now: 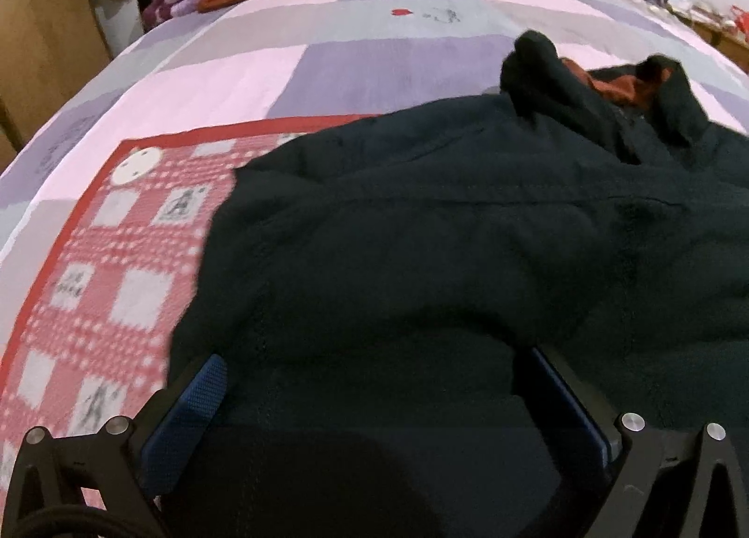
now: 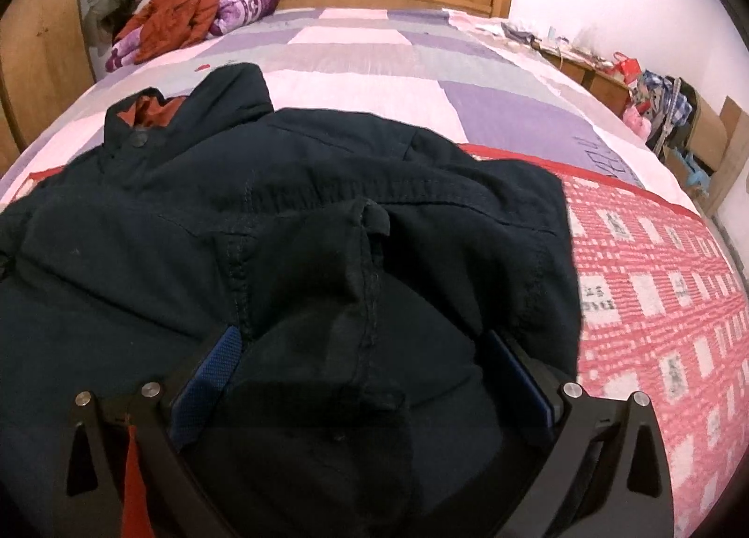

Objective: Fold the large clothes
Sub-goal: 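Move both open tools along the jacket body toward its hem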

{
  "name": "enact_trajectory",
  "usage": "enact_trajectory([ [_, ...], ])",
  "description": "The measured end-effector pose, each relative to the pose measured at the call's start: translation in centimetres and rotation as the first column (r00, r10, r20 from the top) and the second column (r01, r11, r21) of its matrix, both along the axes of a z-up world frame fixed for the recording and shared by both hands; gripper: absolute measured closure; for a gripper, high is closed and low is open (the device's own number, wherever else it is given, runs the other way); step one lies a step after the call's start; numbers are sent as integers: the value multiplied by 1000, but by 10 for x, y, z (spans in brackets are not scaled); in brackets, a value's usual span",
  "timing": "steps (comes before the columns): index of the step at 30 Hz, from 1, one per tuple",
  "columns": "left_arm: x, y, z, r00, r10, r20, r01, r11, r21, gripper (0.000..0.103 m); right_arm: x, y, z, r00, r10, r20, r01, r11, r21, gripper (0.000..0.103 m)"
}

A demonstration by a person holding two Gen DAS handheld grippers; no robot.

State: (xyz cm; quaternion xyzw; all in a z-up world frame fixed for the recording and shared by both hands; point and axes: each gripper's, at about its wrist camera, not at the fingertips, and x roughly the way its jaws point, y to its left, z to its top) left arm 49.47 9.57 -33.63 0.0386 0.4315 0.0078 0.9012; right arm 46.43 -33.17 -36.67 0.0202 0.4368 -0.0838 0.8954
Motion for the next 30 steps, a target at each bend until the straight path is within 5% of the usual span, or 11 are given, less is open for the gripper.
enact_trajectory([
  [3,-36,6,20,999,18,45,-17,999,-29,0,-23,7,27,998,-41,38,43,996,-74,0],
  [7,-99,-15,29,995,-64,73,69,996,-60,0,-76,40,59,989,47,143,-37,996,-77,0],
  [10,-127,-38,8,990,-139,-12,139,990,-24,0,-107,76,52,983,149,109,-139,986,-92,0],
  [13,-147,-43,-14,983,-171,-61,175,983,58,0,-128,96,18,976,214,-41,-218,964,-154,0],
  [17,-161,-5,-20,993,-67,-93,70,997,24,0,-160,39,0,995,51,-88,-57,996,-66,0],
  [20,-176,21,-19,993,8,-116,-5,1000,30,0,-189,-5,2,989,-112,-101,103,991,-90,0],
  [23,-201,30,-14,991,33,-127,-30,999,30,0,-215,-23,5,979,-162,-122,155,986,-66,0],
  [26,-234,26,-6,990,26,-137,-25,1000,10,0,-246,-7,15,989,-107,-102,99,992,-82,0],
  [30,-281,12,-6,986,-16,-168,29,997,76,0,-286,24,16,992,36,-125,-51,992,-118,0],
])
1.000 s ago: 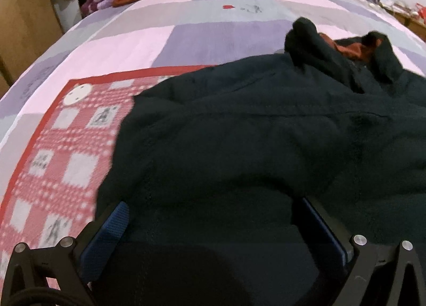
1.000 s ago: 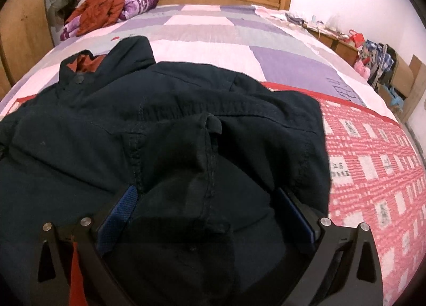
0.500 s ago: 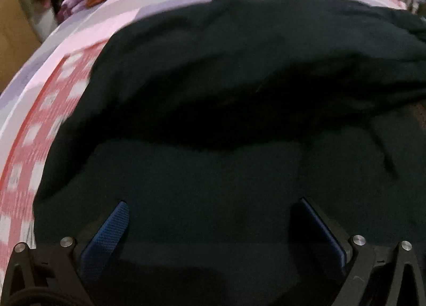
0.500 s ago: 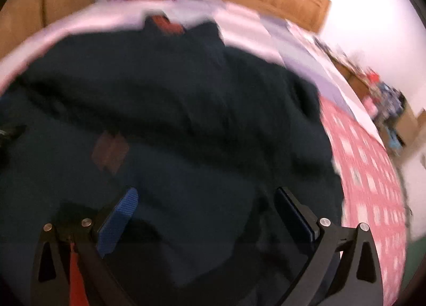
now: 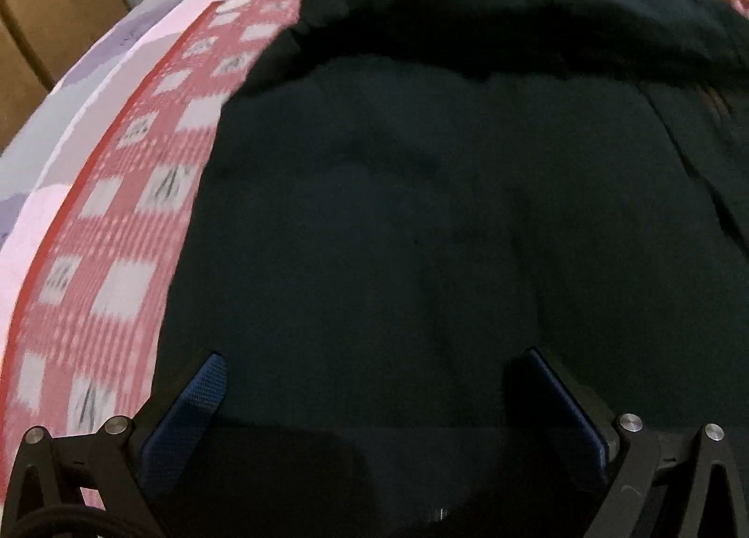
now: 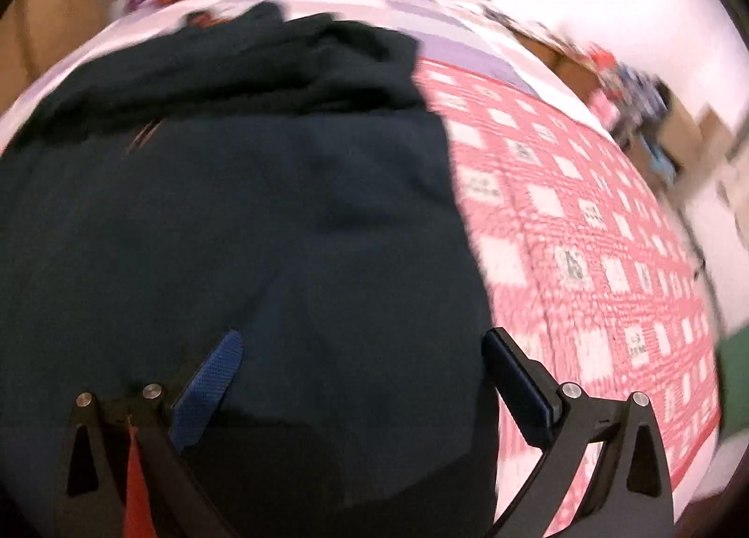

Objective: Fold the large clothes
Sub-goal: 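Move both open tools along the jacket body toward its hem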

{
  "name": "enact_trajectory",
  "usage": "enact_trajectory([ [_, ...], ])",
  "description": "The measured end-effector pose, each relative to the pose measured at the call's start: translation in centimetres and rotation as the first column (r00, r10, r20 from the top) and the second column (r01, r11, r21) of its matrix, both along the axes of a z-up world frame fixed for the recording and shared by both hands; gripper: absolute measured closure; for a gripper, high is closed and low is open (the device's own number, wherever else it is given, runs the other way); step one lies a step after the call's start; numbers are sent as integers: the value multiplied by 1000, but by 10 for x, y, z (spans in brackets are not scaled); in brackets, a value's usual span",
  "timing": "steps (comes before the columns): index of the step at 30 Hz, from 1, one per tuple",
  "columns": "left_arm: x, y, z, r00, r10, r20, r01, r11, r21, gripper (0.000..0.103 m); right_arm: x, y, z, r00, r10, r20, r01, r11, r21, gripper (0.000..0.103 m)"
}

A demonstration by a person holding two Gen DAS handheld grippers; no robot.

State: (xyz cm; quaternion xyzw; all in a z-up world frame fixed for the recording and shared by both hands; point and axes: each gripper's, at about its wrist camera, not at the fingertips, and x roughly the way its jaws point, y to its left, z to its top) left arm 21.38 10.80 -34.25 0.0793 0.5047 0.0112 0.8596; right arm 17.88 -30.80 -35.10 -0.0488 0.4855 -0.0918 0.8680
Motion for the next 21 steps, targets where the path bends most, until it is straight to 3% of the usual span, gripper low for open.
enact_trajectory([
  [2,-21,7,-2,999,28,-17,-28,1000,12,0,-25,-8,-6,1000,12,-22,-12,1000,15,0],
  [6,-47,24,5,993,117,-24,-116,993,11,0,-60,-48,-7,996,-90,-24,92,989,114,0],
  [8,-59,22,10,991,135,-22,-135,991,7,0,-72,-45,-3,996,-82,-32,84,995,55,0],
  [10,-75,10,18,994,111,-10,-112,993,-48,0,-84,-40,6,998,-67,-17,68,997,30,0],
  [14,-98,-14,13,999,37,-20,-37,999,-18,0,-112,-11,19,1000,-7,18,6,998,59,0],
  [17,-114,-2,9,999,44,-9,-44,998,-33,0,-137,12,9,998,55,-39,-53,998,39,0],
  [21,-133,20,12,999,44,3,-44,999,-30,0,-184,-5,0,995,-72,-65,74,997,30,0],
])
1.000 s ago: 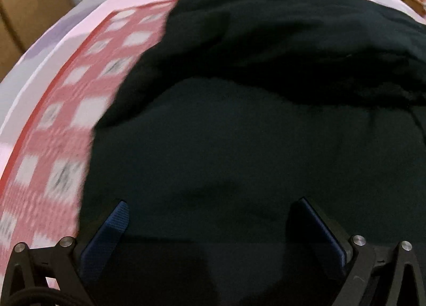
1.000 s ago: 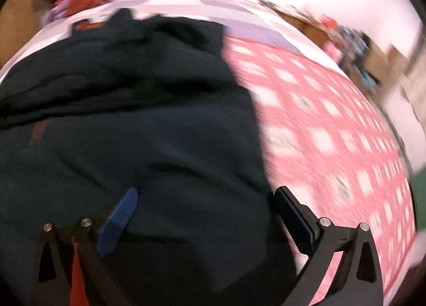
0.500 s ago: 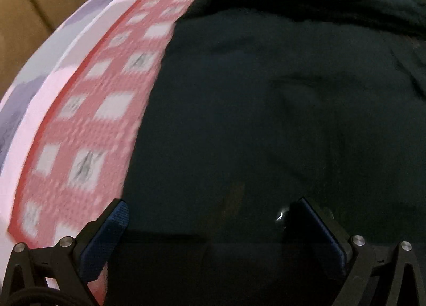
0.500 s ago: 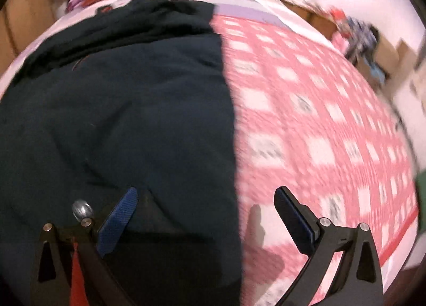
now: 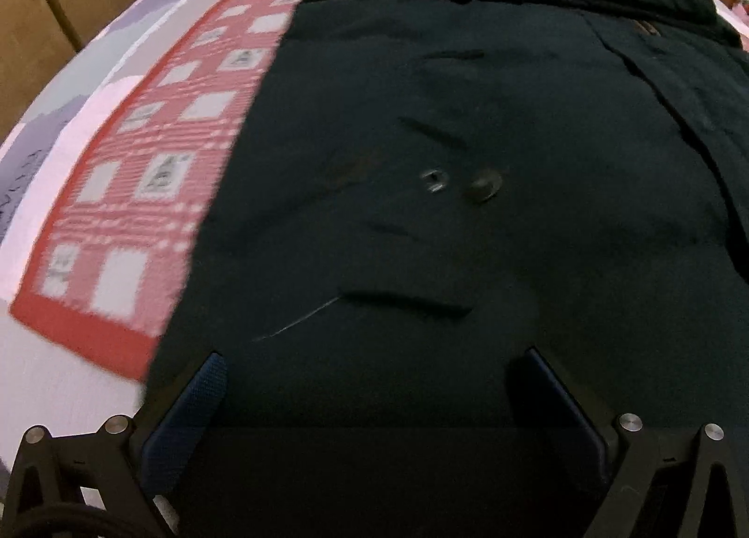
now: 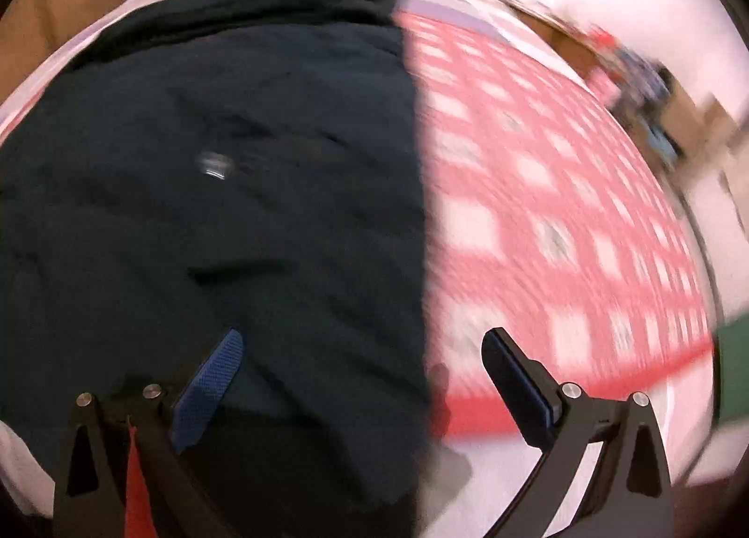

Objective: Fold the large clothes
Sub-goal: 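Move both open tools along the jacket body toward its hem, then position both open tools at the jacket hem edge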

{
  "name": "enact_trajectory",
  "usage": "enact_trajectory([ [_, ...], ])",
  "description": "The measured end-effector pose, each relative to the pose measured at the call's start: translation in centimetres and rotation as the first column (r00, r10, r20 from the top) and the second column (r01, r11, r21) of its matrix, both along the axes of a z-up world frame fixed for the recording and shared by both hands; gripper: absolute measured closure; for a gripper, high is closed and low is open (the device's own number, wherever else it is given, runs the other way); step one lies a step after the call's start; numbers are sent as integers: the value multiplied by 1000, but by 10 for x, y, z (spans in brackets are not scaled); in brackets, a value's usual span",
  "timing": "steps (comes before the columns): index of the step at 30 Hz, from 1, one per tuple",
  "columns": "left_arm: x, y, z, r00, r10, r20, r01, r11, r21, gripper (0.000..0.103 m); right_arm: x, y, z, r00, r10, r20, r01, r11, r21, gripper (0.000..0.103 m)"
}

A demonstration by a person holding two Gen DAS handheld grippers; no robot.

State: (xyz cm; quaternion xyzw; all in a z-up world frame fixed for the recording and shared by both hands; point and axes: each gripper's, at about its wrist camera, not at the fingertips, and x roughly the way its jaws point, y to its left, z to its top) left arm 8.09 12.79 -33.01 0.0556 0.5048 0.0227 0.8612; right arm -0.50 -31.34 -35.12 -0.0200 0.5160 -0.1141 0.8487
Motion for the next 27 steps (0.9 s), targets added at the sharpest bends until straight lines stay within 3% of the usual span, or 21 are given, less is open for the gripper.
enact_trajectory([
  [4,-20,18,5,999,-36,14,35,999,34,0,-43,-22,11,983,-184,-2,184,982,-39,0],
  [6,-24,29,6,999,-31,11,30,999,42,0,-57,-14,18,980,-199,8,199,979,-41,0],
  [8,-31,45,8,1000,3,11,-4,1000,26,0,-69,8,22,989,-145,11,146,989,-35,0],
  [10,-39,61,8,999,36,7,-36,999,25,0,-75,23,18,993,-116,-19,114,990,-84,0],
  [15,-57,86,11,999,51,9,-51,998,21,0,-100,5,20,956,-293,-2,293,955,-50,0],
  [18,-65,92,14,998,53,16,-53,999,10,0,-111,15,29,955,-298,5,296,948,-116,0],
  [27,-106,98,32,999,35,28,-35,999,-4,0,-123,33,31,965,-259,-40,253,961,-115,0],
])
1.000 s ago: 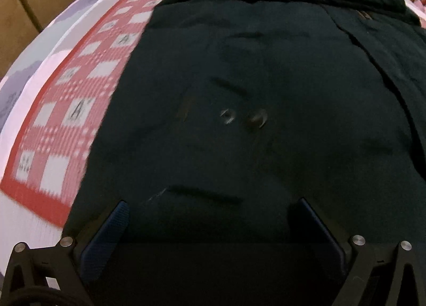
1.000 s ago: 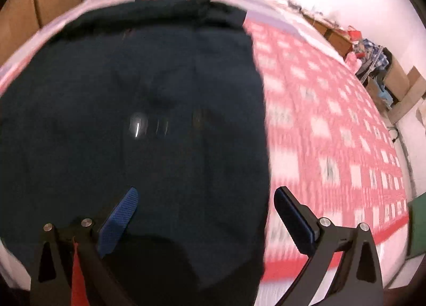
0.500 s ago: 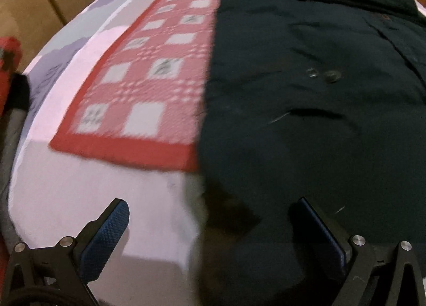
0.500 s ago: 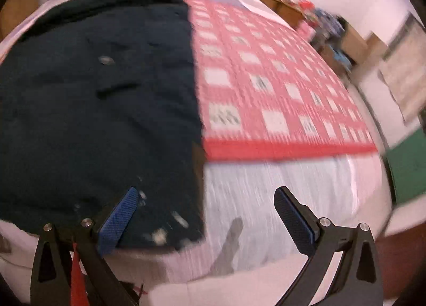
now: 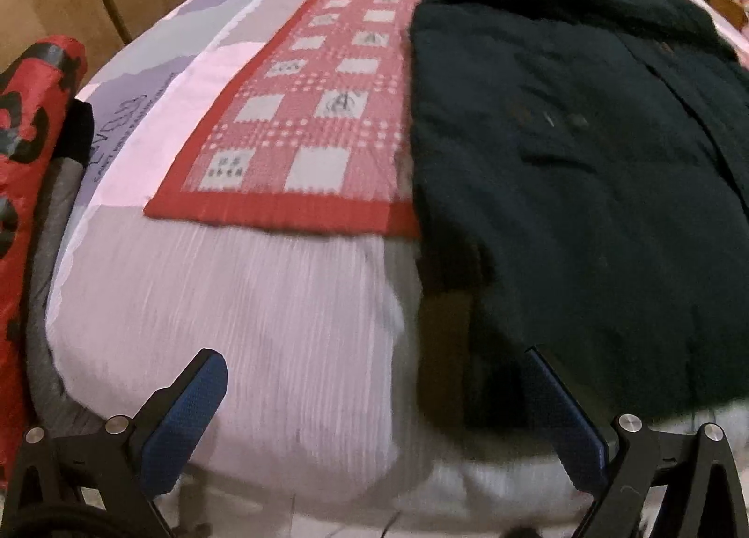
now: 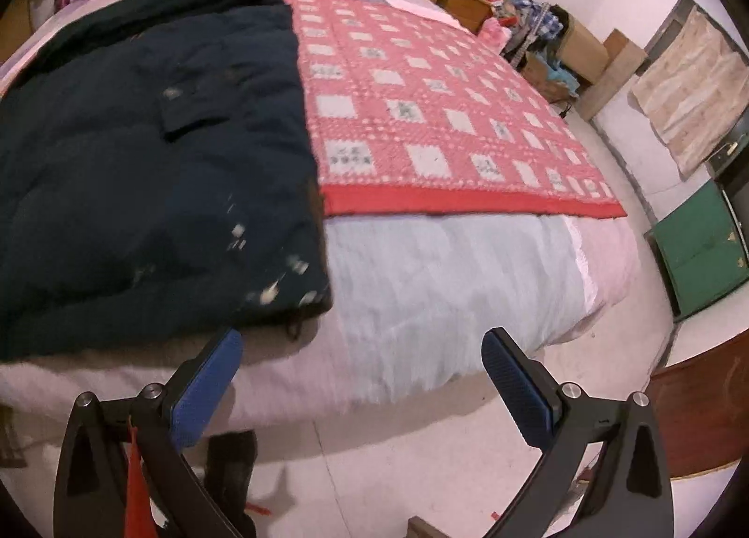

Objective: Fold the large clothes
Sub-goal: 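Position both open tools at the jacket hem edge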

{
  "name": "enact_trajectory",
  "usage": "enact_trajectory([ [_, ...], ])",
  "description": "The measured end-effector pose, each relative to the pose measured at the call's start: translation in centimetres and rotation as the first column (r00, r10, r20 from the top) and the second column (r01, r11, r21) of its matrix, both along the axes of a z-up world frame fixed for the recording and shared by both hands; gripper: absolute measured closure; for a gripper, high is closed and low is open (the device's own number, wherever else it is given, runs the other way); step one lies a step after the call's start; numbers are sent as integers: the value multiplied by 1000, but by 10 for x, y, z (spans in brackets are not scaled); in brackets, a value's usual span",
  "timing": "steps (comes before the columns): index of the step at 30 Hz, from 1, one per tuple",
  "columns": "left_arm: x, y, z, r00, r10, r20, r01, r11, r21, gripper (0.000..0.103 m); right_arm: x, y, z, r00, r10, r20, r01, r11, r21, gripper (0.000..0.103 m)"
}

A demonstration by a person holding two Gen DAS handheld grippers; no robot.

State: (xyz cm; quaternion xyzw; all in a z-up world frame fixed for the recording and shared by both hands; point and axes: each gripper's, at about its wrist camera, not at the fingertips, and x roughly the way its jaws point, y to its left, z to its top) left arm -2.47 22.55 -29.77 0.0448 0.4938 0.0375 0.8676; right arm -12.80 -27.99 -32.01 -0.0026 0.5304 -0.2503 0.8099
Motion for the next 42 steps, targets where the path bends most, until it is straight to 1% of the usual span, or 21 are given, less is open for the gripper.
enact_trajectory([
  [4,-19,-8,-3,998,-46,-35,46,999,4,0,-2,8,-4,1000,-5,-7,5,1000,26,0],
  [7,-15,-16,-14,996,-60,-62,60,998,-1,0,-1,14,-4,1000,14,-6,-14,1000,23,0],
  [8,-14,-20,-17,996,-64,-63,65,998,9,0,1,14,-4,1000,14,-6,-14,1000,25,0],
  [10,-6,-26,-25,997,-59,-54,63,996,62,0,2,13,-3,1000,7,0,-7,1000,27,0],
  [12,0,-26,-32,998,-42,-52,46,995,89,0,3,11,-2,1000,1,5,-1,1000,28,0],
  [14,9,-23,-34,999,-19,-28,22,994,111,0,3,10,-1,1000,0,9,-1,1000,24,0],
  [17,19,-28,-16,999,-9,31,7,997,79,2,3,12,0,1000,17,11,-17,1000,5,0],
  [18,17,-33,-4,996,-39,75,34,997,63,2,3,13,0,1000,24,10,-24,1000,-1,0],
  [19,11,-39,3,990,-86,110,77,994,83,2,2,13,0,1000,27,10,-27,1000,-2,0],
  [20,7,-44,3,988,-115,103,103,988,113,1,1,12,-1,1000,25,10,-25,1000,0,0],
  [21,4,-46,-2,988,-138,66,129,983,130,1,-1,11,-2,1000,19,10,-19,1000,4,0],
  [22,1,-45,-10,989,-149,15,146,982,119,1,-2,10,-3,1000,13,7,-13,1000,7,0],
  [24,-6,-43,-20,988,-148,-36,151,982,113,1,-5,10,-7,1000,-2,-1,2,1000,22,0],
  [25,-9,-44,-25,988,-146,-52,151,980,126,1,-6,11,-8,1000,0,-3,0,1000,24,0],
  [28,-11,-47,-34,988,-131,-80,140,982,128,1,-6,13,-13,1000,12,-12,-12,1000,6,0],
  [30,-5,-49,-34,991,-116,-63,124,983,138,1,-5,8,-15,1000,-1,-10,1,1000,-6,0],
  [32,5,-50,-30,994,-99,-37,103,987,127,1,-1,-2,-18,1000,-27,-3,27,1000,-4,0],
  [36,28,-54,-16,995,-93,37,88,988,123,1,20,-15,-17,999,-27,31,27,999,-17,0],
  [38,32,-55,-3,991,-97,93,86,989,122,1,29,-19,-8,997,-12,71,15,999,-47,0],
  [40,28,-56,12,984,-89,153,72,991,116,1,32,-21,11,987,-6,160,19,997,-80,0],
  [42,21,-53,20,981,-66,181,45,992,122,1,31,-23,21,977,-24,210,42,996,-84,0],
])
